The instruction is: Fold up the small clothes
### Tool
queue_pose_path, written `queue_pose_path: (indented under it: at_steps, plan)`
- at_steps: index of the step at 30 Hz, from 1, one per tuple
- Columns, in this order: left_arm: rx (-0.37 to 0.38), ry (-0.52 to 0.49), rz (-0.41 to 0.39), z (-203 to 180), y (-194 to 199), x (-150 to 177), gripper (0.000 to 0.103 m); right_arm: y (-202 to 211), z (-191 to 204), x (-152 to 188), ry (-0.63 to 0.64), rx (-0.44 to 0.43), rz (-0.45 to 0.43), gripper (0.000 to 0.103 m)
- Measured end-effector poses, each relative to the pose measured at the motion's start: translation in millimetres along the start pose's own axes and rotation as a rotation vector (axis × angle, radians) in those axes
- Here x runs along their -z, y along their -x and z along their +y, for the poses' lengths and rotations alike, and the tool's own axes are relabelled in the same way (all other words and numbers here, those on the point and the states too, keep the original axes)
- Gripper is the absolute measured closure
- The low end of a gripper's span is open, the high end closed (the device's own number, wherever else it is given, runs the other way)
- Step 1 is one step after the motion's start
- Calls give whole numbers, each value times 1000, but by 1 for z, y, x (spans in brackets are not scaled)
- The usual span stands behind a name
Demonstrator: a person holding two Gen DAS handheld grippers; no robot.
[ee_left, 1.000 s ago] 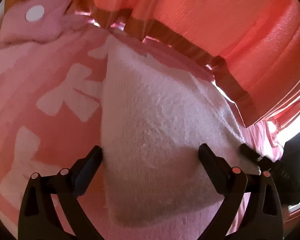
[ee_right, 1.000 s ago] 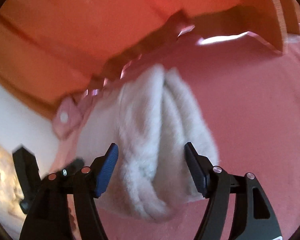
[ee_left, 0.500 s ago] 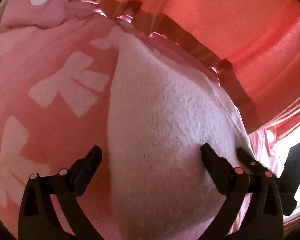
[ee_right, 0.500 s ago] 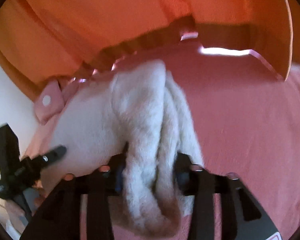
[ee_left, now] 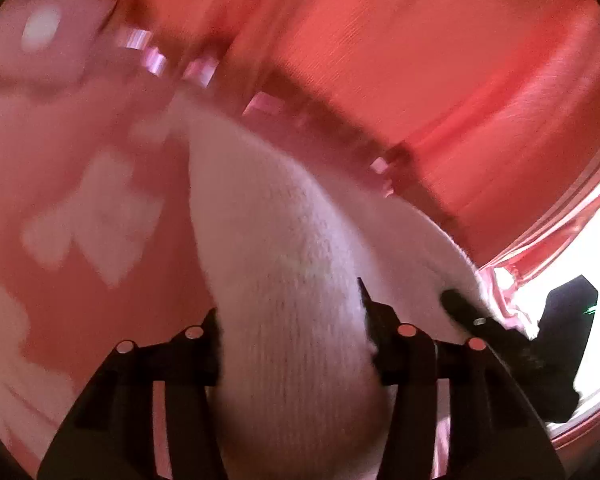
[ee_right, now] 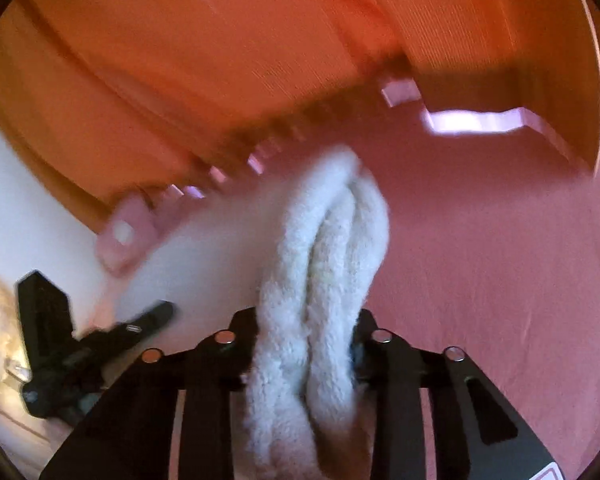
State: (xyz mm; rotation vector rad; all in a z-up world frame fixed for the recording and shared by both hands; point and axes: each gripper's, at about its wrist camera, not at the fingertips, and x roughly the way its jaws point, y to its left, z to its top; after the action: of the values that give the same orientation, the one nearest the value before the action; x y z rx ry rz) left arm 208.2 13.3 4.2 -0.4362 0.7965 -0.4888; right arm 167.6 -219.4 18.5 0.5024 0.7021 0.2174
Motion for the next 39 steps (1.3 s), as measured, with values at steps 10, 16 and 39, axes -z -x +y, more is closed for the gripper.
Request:
queue_pose_path:
  at_steps: [10, 16, 39]
  plan:
    - [-306, -227, 36, -14, -22, 21, 40, -30, -40, 19, -110, 182, 177, 65]
    - [-356, -316, -87, -48, 28, 26, 22, 30, 29, 23, 232, 333, 22, 66]
    - [-464, -270, 68, -36, 6, 48, 21, -42, 10, 56, 247, 448, 358, 71]
